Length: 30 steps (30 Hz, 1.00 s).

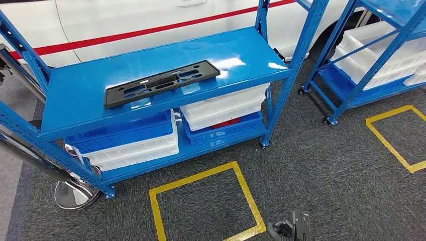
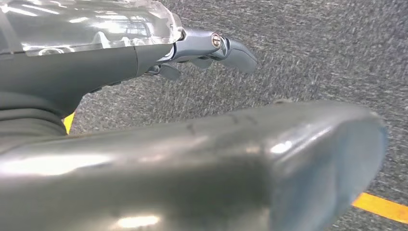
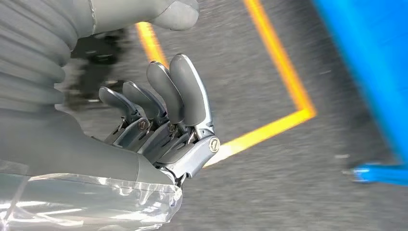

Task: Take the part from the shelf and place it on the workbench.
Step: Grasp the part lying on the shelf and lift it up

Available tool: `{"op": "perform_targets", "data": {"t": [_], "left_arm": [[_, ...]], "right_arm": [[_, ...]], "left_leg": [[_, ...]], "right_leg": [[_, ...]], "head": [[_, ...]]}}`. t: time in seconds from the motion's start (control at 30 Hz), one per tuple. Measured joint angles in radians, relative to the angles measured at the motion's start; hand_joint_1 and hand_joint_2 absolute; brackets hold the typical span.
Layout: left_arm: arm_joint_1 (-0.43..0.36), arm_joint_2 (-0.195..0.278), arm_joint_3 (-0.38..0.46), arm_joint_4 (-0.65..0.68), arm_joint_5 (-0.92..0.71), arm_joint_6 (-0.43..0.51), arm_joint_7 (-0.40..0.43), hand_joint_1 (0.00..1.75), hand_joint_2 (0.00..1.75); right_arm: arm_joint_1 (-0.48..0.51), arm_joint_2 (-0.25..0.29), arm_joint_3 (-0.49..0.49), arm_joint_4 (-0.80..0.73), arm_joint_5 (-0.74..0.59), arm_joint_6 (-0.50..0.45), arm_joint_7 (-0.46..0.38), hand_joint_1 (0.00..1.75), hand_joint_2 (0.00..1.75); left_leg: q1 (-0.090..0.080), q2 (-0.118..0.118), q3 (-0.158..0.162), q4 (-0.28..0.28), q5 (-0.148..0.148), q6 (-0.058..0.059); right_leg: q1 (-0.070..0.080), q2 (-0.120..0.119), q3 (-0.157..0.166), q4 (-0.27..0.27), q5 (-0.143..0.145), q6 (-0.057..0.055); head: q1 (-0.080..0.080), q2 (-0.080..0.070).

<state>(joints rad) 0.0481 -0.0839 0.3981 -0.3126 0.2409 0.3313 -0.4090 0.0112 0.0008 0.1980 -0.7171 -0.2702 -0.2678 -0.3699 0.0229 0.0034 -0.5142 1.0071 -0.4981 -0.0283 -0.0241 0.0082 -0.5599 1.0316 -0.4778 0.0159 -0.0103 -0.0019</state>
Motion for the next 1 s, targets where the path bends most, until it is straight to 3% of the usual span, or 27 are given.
{"op": "perform_targets", "data": {"t": [0.4, 0.53, 0.63, 0.7, 0.77, 0.8, 0.83, 0.87, 0.93, 1.0], "left_arm": [[-0.010, 0.000, 0.023, 0.010, -0.040, -0.001, -0.031, 0.00, 0.00], [-0.014, 0.000, 0.033, 0.014, -0.059, -0.002, -0.043, 0.00, 0.00], [-0.019, -0.002, 0.042, 0.018, -0.074, -0.004, -0.054, 0.00, 0.00], [-0.021, -0.003, 0.046, 0.020, -0.083, -0.005, -0.061, 0.00, 0.00], [-0.022, -0.004, 0.050, 0.023, -0.092, -0.007, -0.067, 0.00, 0.00], [-0.022, -0.005, 0.053, 0.026, -0.097, -0.008, -0.069, 0.00, 0.00], [-0.022, -0.006, 0.057, 0.028, -0.102, -0.009, -0.072, 0.00, 0.00], [-0.022, -0.007, 0.061, 0.030, -0.107, -0.010, -0.074, 0.00, 0.00], [-0.023, -0.010, 0.068, 0.033, -0.117, -0.013, -0.078, 0.00, 0.00], [-0.025, -0.012, 0.071, 0.034, -0.127, -0.015, -0.082, 0.00, 0.00]], "right_arm": [[0.040, -0.001, -0.014, -0.336, 0.132, -0.040, -0.069, 1.75, 1.75], [0.057, -0.006, -0.004, -0.479, 0.195, -0.072, -0.096, 1.75, 1.75], [0.066, -0.019, 0.013, -0.592, 0.241, -0.098, -0.116, 1.75, 1.75], [0.073, -0.029, 0.028, -0.661, 0.269, -0.112, -0.125, 1.75, 1.75], [0.083, -0.039, 0.044, -0.725, 0.298, -0.127, -0.131, 1.75, 1.75], [0.089, -0.044, 0.052, -0.756, 0.314, -0.137, -0.134, 1.75, 1.75], [0.095, -0.050, 0.059, -0.788, 0.333, -0.147, -0.135, 1.75, 1.75], [0.100, -0.056, 0.065, -0.818, 0.354, -0.157, -0.136, 1.75, 1.75], [0.105, -0.062, 0.077, -0.871, 0.406, -0.175, -0.136, 1.75, 1.75], [0.105, -0.066, 0.087, -0.908, 0.470, -0.191, -0.129, 1.75, 1.75]], "left_leg": [[-0.005, 0.000, -0.006, 0.008, -0.001, 0.006], [-0.009, -0.001, -0.013, 0.015, -0.001, 0.017], [-0.005, 0.001, -0.009, -0.006, 0.016, 0.035], [0.000, 0.005, -0.003, -0.026, 0.030, 0.048], [-0.002, 0.008, -0.007, -0.028, 0.034, 0.053], [-0.003, 0.008, -0.010, -0.027, 0.034, 0.052], [-0.003, 0.008, -0.011, -0.025, 0.034, 0.051], [-0.003, 0.007, -0.011, -0.022, 0.032, 0.049], [-0.002, 0.007, -0.011, -0.014, 0.026, 0.040], [-0.005, 0.006, -0.014, -0.004, 0.020, 0.026]], "right_leg": [[-0.009, 0.000, -0.003, -0.001, 0.004, 0.007], [-0.014, 0.000, -0.005, -0.003, 0.009, 0.017], [-0.015, -0.001, -0.006, -0.005, 0.009, 0.029], [-0.014, -0.002, -0.033, 0.054, -0.033, 0.031], [-0.012, -0.003, -0.089, 0.174, -0.097, 0.032], [-0.012, -0.003, -0.112, 0.224, -0.113, 0.033], [-0.011, -0.003, -0.120, 0.242, -0.110, 0.033], [-0.012, -0.004, -0.109, 0.222, -0.088, 0.033], [-0.012, -0.007, -0.049, 0.102, -0.025, 0.030], [-0.007, -0.008, -0.008, 0.013, 0.003, 0.018]], "head": [[0.000, 0.000], [0.000, 0.000], [0.000, 0.000], [0.002, 0.000], [0.003, 0.000], [0.003, 0.000], [0.003, 0.000], [0.003, 0.000], [0.003, 0.000], [0.002, 0.000]]}}
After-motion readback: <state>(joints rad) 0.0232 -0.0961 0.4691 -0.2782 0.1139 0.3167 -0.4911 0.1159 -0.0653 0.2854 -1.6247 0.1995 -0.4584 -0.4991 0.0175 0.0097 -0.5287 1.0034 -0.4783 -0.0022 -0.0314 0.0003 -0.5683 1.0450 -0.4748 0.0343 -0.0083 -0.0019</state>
